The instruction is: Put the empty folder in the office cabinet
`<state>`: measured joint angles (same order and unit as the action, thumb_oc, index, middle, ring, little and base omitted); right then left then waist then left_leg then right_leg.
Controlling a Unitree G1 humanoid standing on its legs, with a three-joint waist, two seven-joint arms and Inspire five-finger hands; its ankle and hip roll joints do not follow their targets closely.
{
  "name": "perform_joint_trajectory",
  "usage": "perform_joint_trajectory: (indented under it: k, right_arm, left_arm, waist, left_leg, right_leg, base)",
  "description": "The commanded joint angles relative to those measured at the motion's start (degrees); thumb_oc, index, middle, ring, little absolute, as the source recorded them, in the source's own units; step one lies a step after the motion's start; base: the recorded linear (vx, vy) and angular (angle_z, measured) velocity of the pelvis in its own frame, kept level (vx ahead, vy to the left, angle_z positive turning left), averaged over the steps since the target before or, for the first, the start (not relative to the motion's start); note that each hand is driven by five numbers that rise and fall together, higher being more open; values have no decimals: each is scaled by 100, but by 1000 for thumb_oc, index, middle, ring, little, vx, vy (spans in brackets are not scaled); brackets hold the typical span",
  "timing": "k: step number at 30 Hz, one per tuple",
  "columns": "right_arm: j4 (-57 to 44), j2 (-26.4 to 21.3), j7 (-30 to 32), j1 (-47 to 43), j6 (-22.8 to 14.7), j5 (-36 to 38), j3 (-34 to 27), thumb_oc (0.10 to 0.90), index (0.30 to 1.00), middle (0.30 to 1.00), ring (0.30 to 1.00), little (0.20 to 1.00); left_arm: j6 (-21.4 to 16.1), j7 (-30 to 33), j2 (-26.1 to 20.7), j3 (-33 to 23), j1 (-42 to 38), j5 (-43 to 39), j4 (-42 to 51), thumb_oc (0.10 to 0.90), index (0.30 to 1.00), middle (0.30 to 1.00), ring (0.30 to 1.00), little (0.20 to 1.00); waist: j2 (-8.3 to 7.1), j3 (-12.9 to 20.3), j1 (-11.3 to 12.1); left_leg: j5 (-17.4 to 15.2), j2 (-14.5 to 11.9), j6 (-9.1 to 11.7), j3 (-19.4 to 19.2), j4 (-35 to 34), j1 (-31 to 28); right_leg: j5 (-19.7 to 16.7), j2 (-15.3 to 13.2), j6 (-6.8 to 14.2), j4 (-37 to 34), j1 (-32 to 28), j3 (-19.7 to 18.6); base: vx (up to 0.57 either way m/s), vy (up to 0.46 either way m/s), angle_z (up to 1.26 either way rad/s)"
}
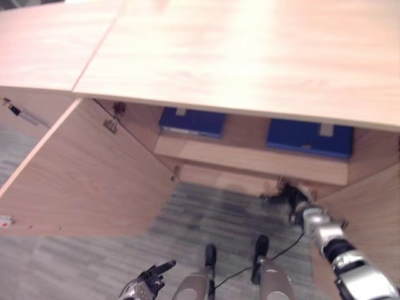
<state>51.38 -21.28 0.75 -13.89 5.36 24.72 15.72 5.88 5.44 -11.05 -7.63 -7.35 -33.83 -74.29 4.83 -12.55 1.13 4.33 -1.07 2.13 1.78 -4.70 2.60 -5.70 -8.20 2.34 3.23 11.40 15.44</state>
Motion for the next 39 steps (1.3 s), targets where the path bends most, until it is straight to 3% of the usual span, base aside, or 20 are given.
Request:
perform_joint_trajectory:
  k: [1, 4, 9, 16, 19, 21, 23, 27, 30, 33, 39]
  right_arm:
    - [61, 186, 14, 414, -197, -155, -82, 800, 900, 900, 900, 900]
    - [572, 410, 213, 914, -211, -270, -488, 800, 900, 900, 900, 900]
    - [1944, 750, 463, 1266, -239, 284, -1321, 800, 900, 900, 900, 900]
    - [2689, 975, 505, 1649, -204, 741, -1817, 800, 900, 900, 900, 900]
    - [2736, 988, 524, 1714, -228, 752, -1819, 800, 900, 900, 900, 900]
    - [2777, 973, 547, 1855, -239, 696, -1851, 800, 900, 900, 900, 900]
    - [2914, 931, 558, 1963, -216, 595, -1897, 800, 900, 900, 900, 900]
    - [3167, 766, 566, 2111, -186, 502, -2160, 800, 900, 900, 900, 900]
    - [3139, 653, 611, 2148, -237, 664, -2382, 800, 900, 900, 900, 900]
    - [2820, 469, 766, 2132, -431, 998, -2646, 800, 900, 900, 900, 900]
    - [2004, 91, 1108, 2029, -656, 1010, -2783, 800, 900, 900, 900, 900]
  left_arm:
    - [-167, 27, -449, -75, 175, 512, -507, 800, 900, 900, 900, 900]
    - [-196, 119, -461, -114, 256, 815, -654, 800, 900, 900, 900, 900]
    - [-196, 166, -395, -68, 310, 1086, -912, 800, 900, 900, 900, 900]
    - [-175, -51, -388, 33, 501, 1524, -1170, 800, 900, 900, 900, 900]
    - [-180, -65, -412, 42, 536, 1589, -1191, 800, 900, 900, 900, 900]
    - [-153, -118, -428, 74, 564, 1730, -1229, 800, 900, 900, 900, 900]
    - [-144, -151, -427, 119, 586, 1879, -1223, 800, 900, 900, 900, 900]
    - [-143, -267, -454, 247, 624, 2178, -1205, 800, 900, 900, 900, 900]
    - [-153, -330, -451, 343, 594, 2288, -1216, 800, 900, 900, 900, 900]
    - [-211, -315, -399, 570, 460, 2465, -1091, 800, 900, 900, 900, 900]
    - [-282, -235, -396, 741, 200, 2426, -807, 800, 900, 900, 900, 900]
  waist:
    - [-194, 308, -251]
    - [-281, 514, -341]
    - [-406, 746, -477]
    - [-593, 725, -689]
    - [-579, 615, -691]
    - [-527, 535, -712]
    - [-508, 554, -746]
    - [-488, 724, -806]
    - [-486, 820, -878]
    - [-604, 1003, -1034]
    - [-687, 1043, -1166]
  left_leg:
    - [-659, 490, -207, -77, -30, -299]
    - [-738, 546, -277, -194, -30, -499]
    - [-877, 662, -397, -364, -30, -822]
    - [-980, 745, -549, -893, -30, -1155]
    - [-978, 693, -560, -1109, -30, -1218]
    - [-982, 610, -563, -1296, -30, -1268]
    - [-980, 549, -583, -1474, -30, -1251]
    - [-1016, 476, -633, -1764, -30, -1210]
    - [-1156, 472, -634, -1855, -30, -1276]
    - [-1234, 488, -605, -2090, -30, -1316]
    - [-1116, 296, -479, -2375, -30, -1218]
  right_leg:
    - [-206, -142, 485, -373, -46, -517]
    - [-305, -147, 569, -435, -185, -609]
    - [-432, -172, 700, -405, -298, -787]
    - [-706, -150, 851, -153, -130, -1023]
    - [-625, -188, 845, 145, -32, -854]
    - [-314, -283, 747, 397, -109, -521]
    - [-98, -345, 659, 663, -192, -458]
    - [109, -415, 625, 982, -358, -754]
    - [203, -479, 728, 1031, -467, -871]
    - [39, -477, 875, 652, -664, -997]
    - [-102, -121, 812, -174, -714, -1257]
  base:
    - [-7, 142, -21]
    - [-28, 147, -30]
    - [-58, 141, -34]
    - [-85, 99, -29]
    - [-80, 44, -57]
    - [-96, 36, -78]
    - [-103, 7, -65]
    - [-7, -1, -57]
    - [95, -9, -42]
    - [127, -121, -89]
    - [9, -174, -45]
